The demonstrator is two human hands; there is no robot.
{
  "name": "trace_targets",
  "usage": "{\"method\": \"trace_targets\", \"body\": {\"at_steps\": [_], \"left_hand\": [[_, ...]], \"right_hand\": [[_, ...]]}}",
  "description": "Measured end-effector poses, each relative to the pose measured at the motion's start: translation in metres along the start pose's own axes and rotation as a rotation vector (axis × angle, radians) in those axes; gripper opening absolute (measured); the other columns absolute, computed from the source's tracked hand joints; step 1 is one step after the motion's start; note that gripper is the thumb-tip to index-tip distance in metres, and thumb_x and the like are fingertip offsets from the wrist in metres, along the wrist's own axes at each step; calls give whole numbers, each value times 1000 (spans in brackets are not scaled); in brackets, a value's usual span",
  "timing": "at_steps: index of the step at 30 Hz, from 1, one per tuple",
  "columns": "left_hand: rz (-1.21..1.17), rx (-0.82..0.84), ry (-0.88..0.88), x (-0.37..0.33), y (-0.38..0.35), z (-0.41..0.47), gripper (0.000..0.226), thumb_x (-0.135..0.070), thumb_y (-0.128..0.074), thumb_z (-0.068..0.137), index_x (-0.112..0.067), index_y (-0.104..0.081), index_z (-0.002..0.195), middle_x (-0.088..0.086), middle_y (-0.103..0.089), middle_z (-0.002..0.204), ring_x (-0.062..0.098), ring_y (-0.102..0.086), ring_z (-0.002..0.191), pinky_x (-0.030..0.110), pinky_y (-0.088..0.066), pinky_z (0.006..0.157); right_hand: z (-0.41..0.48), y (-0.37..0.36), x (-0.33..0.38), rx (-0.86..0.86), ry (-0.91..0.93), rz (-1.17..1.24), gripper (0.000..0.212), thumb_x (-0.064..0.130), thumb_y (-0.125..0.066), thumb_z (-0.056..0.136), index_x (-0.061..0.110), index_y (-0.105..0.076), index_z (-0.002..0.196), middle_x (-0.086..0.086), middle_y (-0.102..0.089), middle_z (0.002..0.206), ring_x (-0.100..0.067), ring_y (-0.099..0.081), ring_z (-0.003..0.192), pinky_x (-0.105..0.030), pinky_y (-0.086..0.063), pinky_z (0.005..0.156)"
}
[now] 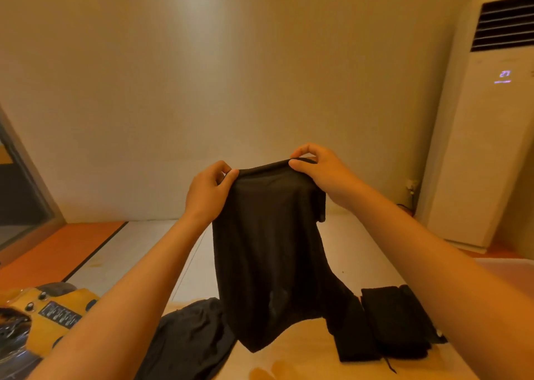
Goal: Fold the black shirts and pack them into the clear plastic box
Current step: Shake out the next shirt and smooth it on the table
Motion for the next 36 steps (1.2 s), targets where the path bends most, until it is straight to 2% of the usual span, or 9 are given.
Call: {"method": "trace_targets", "body": {"at_steps": [3, 6, 12, 15, 20, 23, 29, 33, 36], "left_hand": [[-119, 65, 19, -13, -15, 6, 22, -28, -53, 98, -9, -61, 91, 9, -64, 85, 24, -63, 77, 24, -53, 61], [-234, 99, -5, -36, -28, -2, 16, -28, -53, 98, -13, -60, 100, 3, -63, 99, 14, -62, 91, 21, -54, 78], [-368, 206, -73, -82, -37, -19, 57, -77, -58, 71, -28, -53, 101, -11, -59, 97, 8, -59, 91, 14, -47, 72], [-264, 300, -22, -83, -46, -17, 55, -59, -63, 73, -24, -46, 112, -12, -56, 99, 5, -58, 87, 11, -46, 65], [-277, 220, -76, -67, -37, 2, 13, -22, -55, 97, -9, -59, 95, 4, -62, 83, 8, -62, 74, 14, -49, 64], [-375, 194, -83, -69, -22, 14, 17, -15, -49, 100, -6, -61, 92, 0, -59, 74, -4, -55, 59, 10, -45, 56], [-478, 213, -7, -67, -11, 38, 22, -18, -47, 101, -3, -62, 95, 1, -58, 73, 2, -56, 59, 14, -46, 55], [-553, 346, 73, -59, -11, 46, 23, -25, -56, 97, -4, -65, 93, 6, -66, 77, 14, -65, 67, 23, -52, 61], [-432, 551, 43, -48, -12, 45, 16, -24, -70, 87, -9, -63, 87, 3, -71, 75, 16, -70, 68, 21, -53, 61]], "right_hand": [[5, 10, 8, -63, -22, 121, 13, 20, -63, 92, 17, -61, 105, -7, -63, 110, -19, -63, 95, -21, -55, 71], [8, 15, 21, -98, 7, 205, 11, 13, -62, 92, 13, -60, 104, -9, -65, 101, -17, -65, 86, -20, -56, 65], [14, 12, 29, -213, 37, 230, 6, 9, -61, 93, 13, -60, 97, -10, -63, 104, -23, -64, 96, -23, -57, 74], [16, 7, 30, -241, 47, 301, 5, 7, -60, 93, 10, -60, 97, -5, -61, 94, -17, -64, 86, -19, -57, 67], [21, 8, 28, -228, 47, 283, 11, 5, -62, 91, 5, -63, 101, -6, -62, 92, -16, -64, 85, -19, -58, 68], [24, 17, 24, -255, 56, 242, 13, 0, -60, 91, 3, -64, 103, -5, -61, 92, -13, -65, 83, -18, -58, 68], [28, 9, 14, -185, 118, -29, 37, 0, -67, 84, 12, -63, 118, -4, -66, 105, -15, -67, 97, -27, -55, 87], [27, 9, 14, -244, 173, -265, 14, 19, -75, 82, 14, -65, 90, 0, -67, 80, -8, -66, 74, -16, -47, 62], [30, 14, 9, -210, 171, -321, 27, 30, -67, 89, 13, -61, 69, -2, -61, 59, -6, -59, 52, -21, -45, 56]]}}
Point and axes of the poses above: each hand's wrist, its own z-axis towards the middle knuckle, its own y-axis out of the back of the hand, x = y × z, the point moved 6 cm from there along z, towards the middle knuckle
